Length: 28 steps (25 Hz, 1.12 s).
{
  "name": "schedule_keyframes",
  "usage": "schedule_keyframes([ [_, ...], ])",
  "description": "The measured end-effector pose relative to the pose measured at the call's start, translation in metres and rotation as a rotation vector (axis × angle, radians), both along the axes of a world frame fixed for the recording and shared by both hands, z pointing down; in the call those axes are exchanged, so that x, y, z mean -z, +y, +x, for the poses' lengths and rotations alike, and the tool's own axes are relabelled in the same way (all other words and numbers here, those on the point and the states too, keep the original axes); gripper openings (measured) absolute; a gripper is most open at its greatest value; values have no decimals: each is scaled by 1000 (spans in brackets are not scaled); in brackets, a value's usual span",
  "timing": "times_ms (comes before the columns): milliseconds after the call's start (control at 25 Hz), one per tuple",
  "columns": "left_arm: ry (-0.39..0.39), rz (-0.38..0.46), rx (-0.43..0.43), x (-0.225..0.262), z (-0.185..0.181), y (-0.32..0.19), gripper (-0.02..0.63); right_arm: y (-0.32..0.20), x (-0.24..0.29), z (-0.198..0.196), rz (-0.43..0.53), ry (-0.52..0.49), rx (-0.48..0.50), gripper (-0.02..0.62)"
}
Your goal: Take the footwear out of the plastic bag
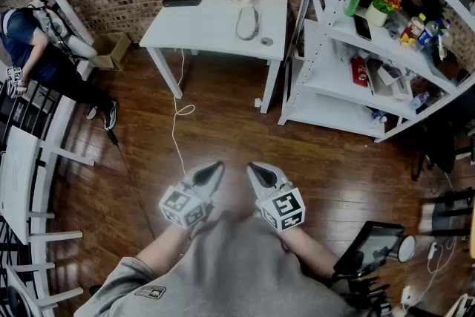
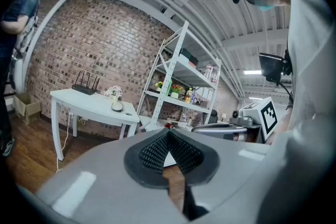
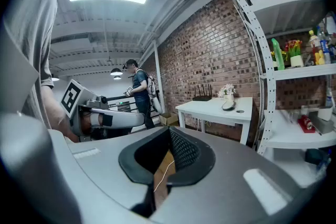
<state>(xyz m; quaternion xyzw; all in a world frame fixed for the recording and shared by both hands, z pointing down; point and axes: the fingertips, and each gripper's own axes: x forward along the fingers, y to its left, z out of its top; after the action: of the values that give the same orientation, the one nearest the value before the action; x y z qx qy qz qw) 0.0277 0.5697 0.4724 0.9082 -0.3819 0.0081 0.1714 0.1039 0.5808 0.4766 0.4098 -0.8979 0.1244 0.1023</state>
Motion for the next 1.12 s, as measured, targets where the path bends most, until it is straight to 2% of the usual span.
schedule_keyframes([
  [400,24,27,-35,5,-21,-39,1,-37,3,-20,20,16,-58,14],
  [720,58,-21,-38,-2,-24,-70,2,-66,-3,-15,2,33,-108,14],
  [960,52,-11,-37,-10,-11,-115,0,-111,-8,-2,15,31,-100,14],
  [1120,20,4,-25,-4,2,-168,2,-164,-2,14,31,17,-84,14],
])
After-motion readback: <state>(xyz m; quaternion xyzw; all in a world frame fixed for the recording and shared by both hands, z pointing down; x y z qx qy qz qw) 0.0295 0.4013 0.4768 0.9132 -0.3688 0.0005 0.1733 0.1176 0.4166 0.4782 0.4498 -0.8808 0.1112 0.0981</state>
